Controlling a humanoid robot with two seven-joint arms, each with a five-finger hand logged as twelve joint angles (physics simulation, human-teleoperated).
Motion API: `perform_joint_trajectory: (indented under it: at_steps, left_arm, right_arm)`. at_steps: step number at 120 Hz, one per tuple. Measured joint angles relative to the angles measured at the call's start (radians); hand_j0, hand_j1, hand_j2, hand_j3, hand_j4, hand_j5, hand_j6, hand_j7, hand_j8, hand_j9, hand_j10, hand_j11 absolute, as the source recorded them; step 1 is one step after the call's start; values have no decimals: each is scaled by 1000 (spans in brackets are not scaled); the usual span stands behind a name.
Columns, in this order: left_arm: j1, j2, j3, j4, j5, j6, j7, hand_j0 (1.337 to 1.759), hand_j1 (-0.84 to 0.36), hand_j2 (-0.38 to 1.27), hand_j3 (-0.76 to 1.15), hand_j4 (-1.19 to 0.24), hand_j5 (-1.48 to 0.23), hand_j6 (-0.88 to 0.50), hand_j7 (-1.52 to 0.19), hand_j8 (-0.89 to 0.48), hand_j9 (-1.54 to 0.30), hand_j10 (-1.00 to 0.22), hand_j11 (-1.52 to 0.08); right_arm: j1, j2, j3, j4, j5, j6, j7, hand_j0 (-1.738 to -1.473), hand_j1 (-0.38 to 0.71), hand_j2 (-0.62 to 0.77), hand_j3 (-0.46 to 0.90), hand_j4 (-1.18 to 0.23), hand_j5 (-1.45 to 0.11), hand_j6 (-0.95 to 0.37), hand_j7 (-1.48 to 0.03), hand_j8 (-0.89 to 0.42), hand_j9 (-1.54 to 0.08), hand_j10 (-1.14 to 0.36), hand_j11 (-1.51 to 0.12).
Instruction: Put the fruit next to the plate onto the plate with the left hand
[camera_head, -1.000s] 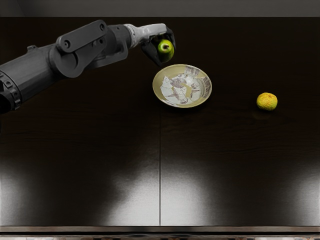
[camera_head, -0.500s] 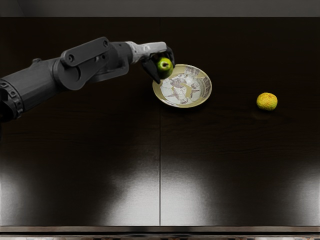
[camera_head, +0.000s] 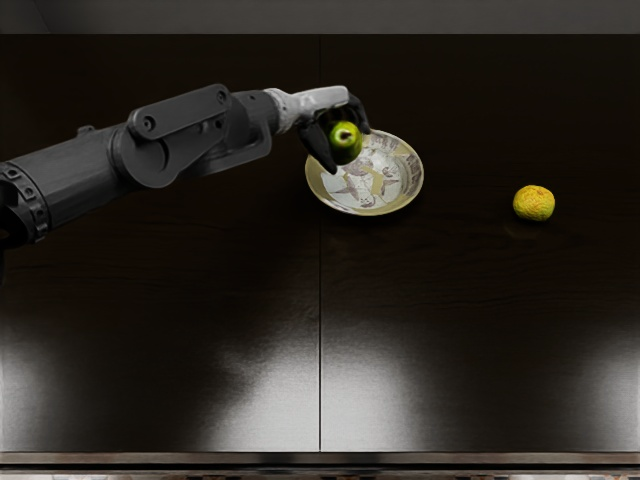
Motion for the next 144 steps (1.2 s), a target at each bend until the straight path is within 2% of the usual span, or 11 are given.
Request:
perform_joint_trajectory:
  at_steps: [19, 45, 76, 88, 105, 115, 129, 144]
  left_arm:
    - [4, 0, 0, -17, -11, 65, 7, 1656, -5, 91, 0, -311, -424, -239, -426, -256, -430, -324, -431]
    - [13, 0, 0, -23, -29, 129, 11, 1657, 182, 40, 0, -146, -195, -121, -196, -127, -197, -150, -198]
    - [53, 0, -53, -56, -73, 118, 3, 1658, 303, 12, 0, -42, -55, -36, -55, -37, -56, -43, -56]
    - [55, 0, -124, -63, -76, 35, 2, 1658, 321, 8, 0, -26, -34, -22, -34, -23, -34, -27, -34]
    - [101, 0, -278, -87, -85, -185, 2, 1658, 335, 4, 0, -14, -17, -12, -17, -12, -17, -14, -17]
    - [114, 71, -333, -124, -135, -287, 2, 1658, 340, 3, 0, -10, -11, -9, -11, -9, -11, -9, -11]
    - [145, 117, -422, -153, -174, -412, 4, 1658, 344, 2, 0, -6, -7, -5, -6, -5, -6, -6, -6]
    - [183, 208, -514, -163, -206, -475, 6, 1658, 347, 2, 0, -4, -4, -4, -4, -4, -4, -3, -3]
  right_arm:
    - [0, 0, 0, 0, 0, 0, 0, -1658, -314, -6, 0, -30, -38, -30, -38, -30, -38, -29, -38]
    - [0, 0, 0, 0, 0, 0, 0, -1658, -314, -6, 0, -30, -38, -30, -38, -30, -38, -29, -38]
    - [0, 0, 0, 0, 0, 0, 0, -1658, -314, -6, 0, -30, -38, -30, -38, -30, -38, -29, -38]
    - [0, 0, 0, 0, 0, 0, 0, -1658, -314, -6, 0, -30, -38, -30, -38, -30, -38, -29, -38]
    - [0, 0, 0, 0, 0, 0, 0, -1658, -314, -6, 0, -30, -38, -30, -38, -30, -38, -29, -38]
    - [0, 0, 0, 0, 0, 0, 0, -1658, -314, -6, 0, -30, -38, -30, -38, -30, -38, -30, -38]
    - [0, 0, 0, 0, 0, 0, 0, -1658, -314, -6, 0, -30, -38, -30, -38, -30, -38, -29, -38]
    - [0, 0, 0, 0, 0, -1, 0, -1658, -314, -6, 0, -30, -38, -30, -38, -30, -38, -30, -38]
